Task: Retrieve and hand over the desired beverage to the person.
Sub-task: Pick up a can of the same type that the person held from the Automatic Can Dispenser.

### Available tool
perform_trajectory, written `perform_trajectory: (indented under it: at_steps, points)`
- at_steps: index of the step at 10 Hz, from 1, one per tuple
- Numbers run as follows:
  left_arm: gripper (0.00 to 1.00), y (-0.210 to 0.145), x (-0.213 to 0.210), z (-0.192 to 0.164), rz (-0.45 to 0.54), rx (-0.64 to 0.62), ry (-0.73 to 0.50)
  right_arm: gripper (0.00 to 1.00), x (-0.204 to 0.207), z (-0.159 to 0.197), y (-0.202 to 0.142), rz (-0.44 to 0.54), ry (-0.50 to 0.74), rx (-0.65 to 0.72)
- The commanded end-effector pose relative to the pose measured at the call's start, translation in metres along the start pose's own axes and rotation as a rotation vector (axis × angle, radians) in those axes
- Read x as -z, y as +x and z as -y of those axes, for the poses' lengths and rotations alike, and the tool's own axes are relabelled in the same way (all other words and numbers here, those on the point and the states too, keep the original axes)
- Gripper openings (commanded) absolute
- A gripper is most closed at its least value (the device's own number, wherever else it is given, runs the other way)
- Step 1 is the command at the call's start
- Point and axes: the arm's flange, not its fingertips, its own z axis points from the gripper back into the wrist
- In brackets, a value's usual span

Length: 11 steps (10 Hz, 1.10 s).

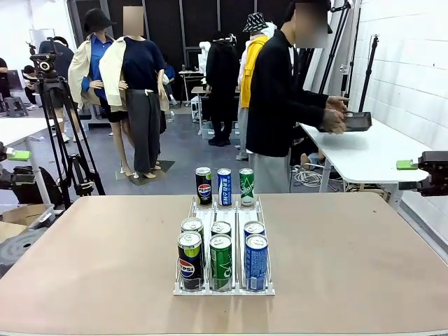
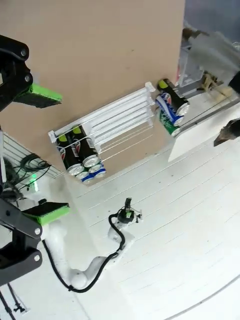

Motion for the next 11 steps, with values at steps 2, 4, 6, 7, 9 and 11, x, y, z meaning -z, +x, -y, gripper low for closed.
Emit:
perform_trajectory:
  at_steps: [2, 4, 6, 7, 9, 11]
  points:
    - [1.00, 0.004, -0.009, -0.022, -0.123, -0.001, -0.011, 1.00, -0.003, 0.020, 0.008, 0.021, 0.081, -0.010]
    - [1.00, 0.000, -0.011, -0.025, -0.149, -0.023, -0.070, 1.00, -0.004, 0.020, 0.011, 0.009, 0.097, -0.013]
    - [1.00, -0.002, -0.009, -0.024, -0.143, -0.024, -0.085, 1.00, -0.004, 0.025, 0.016, -0.006, 0.118, -0.015]
    - [1.00, -0.001, -0.010, -0.024, -0.109, -0.035, -0.094, 1.00, -0.002, 0.027, 0.017, -0.030, 0.132, -0.032]
    - [1.00, -0.005, -0.004, -0.024, -0.130, -0.057, -0.070, 1.00, -0.004, 0.018, 0.010, -0.007, 0.085, 0.005]
    - [1.00, -0.005, -0.004, -0.024, -0.130, -0.057, -0.070, 1.00, -0.004, 0.018, 0.010, -0.007, 0.085, 0.005]
